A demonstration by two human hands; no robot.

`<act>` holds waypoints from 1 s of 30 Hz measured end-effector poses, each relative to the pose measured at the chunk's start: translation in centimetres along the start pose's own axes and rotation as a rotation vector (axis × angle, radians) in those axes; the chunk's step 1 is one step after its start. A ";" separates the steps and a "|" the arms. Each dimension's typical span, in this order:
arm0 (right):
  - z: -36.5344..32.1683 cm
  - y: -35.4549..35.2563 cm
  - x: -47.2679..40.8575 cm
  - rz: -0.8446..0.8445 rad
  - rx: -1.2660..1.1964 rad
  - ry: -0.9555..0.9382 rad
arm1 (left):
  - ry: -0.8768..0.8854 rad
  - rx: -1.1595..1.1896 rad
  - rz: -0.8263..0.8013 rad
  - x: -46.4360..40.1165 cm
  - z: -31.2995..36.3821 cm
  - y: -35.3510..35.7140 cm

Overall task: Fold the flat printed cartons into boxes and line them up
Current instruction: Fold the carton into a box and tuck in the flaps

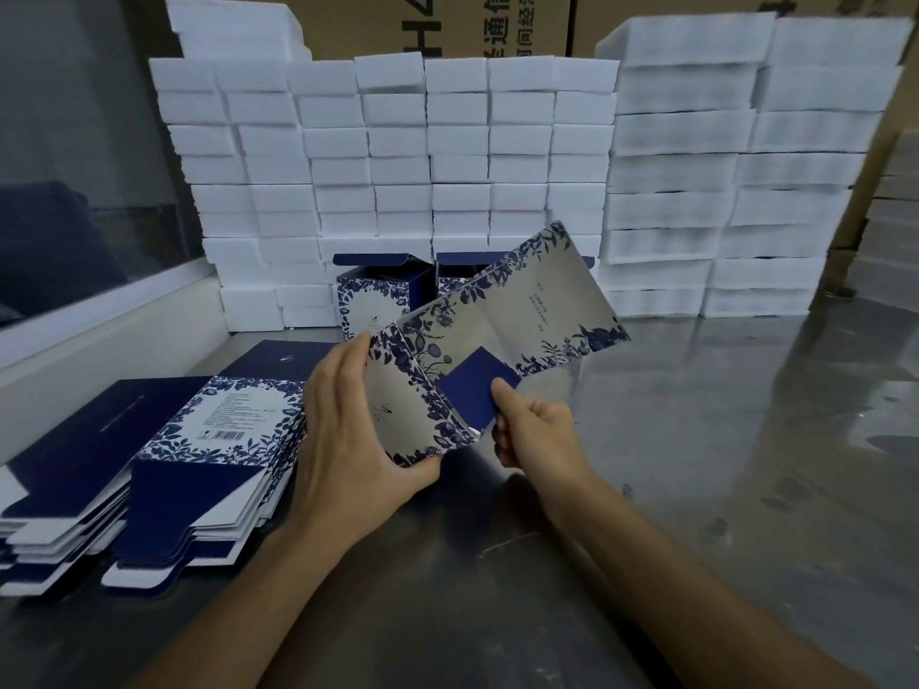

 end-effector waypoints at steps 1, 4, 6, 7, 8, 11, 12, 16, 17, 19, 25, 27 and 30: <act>0.0 -0.2 -0.1 0.004 0.024 -0.016 | 0.008 0.005 -0.001 0.0 0.1 0.1; -0.2 -0.6 -0.2 0.020 0.086 -0.064 | 0.021 0.026 -0.004 0.0 0.2 0.1; -0.3 -0.5 -0.2 0.020 0.085 -0.067 | 0.023 0.039 -0.002 0.0 0.2 0.1; -0.2 -0.5 -0.2 0.017 0.073 -0.057 | 0.020 0.045 0.001 0.0 0.1 0.0; -0.1 -0.4 -0.2 0.018 0.049 -0.038 | 0.016 0.051 0.003 0.0 0.1 0.0; 0.6 -0.7 -0.4 0.073 -0.057 0.036 | 0.008 0.074 0.002 0.0 0.2 0.0; 0.8 -1.0 -0.5 0.097 -0.083 0.051 | 0.007 0.085 -0.003 0.0 0.3 0.0; 1.0 -2.0 -1.0 0.176 -0.138 0.078 | 0.007 0.113 -0.037 0.1 0.7 0.3; 0.9 -2.2 -1.1 0.190 -0.140 0.075 | 0.009 0.115 -0.041 0.1 0.8 0.3; 0.7 -2.5 -1.2 0.212 -0.132 0.050 | 0.009 0.123 -0.033 0.1 1.0 0.2; 0.5 -0.8 -0.9 0.124 -0.049 -0.007 | -0.107 0.176 -0.045 0.8 0.6 0.6; 0.5 -0.6 -0.9 0.114 -0.077 -0.004 | -0.130 0.189 -0.049 0.9 0.4 0.8; 0.5 -0.3 -1.1 0.092 -0.093 -0.004 | -0.163 0.220 -0.043 0.8 0.1 1.0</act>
Point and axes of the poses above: each hand's wrist, its own x-axis away from the middle knuckle, its own y-axis out of the palm, z = x × y, the point moved 8 cm from there along -x, towards the middle knuckle, and after that the axes turned 12 degrees about z, right-handed, at the moved point
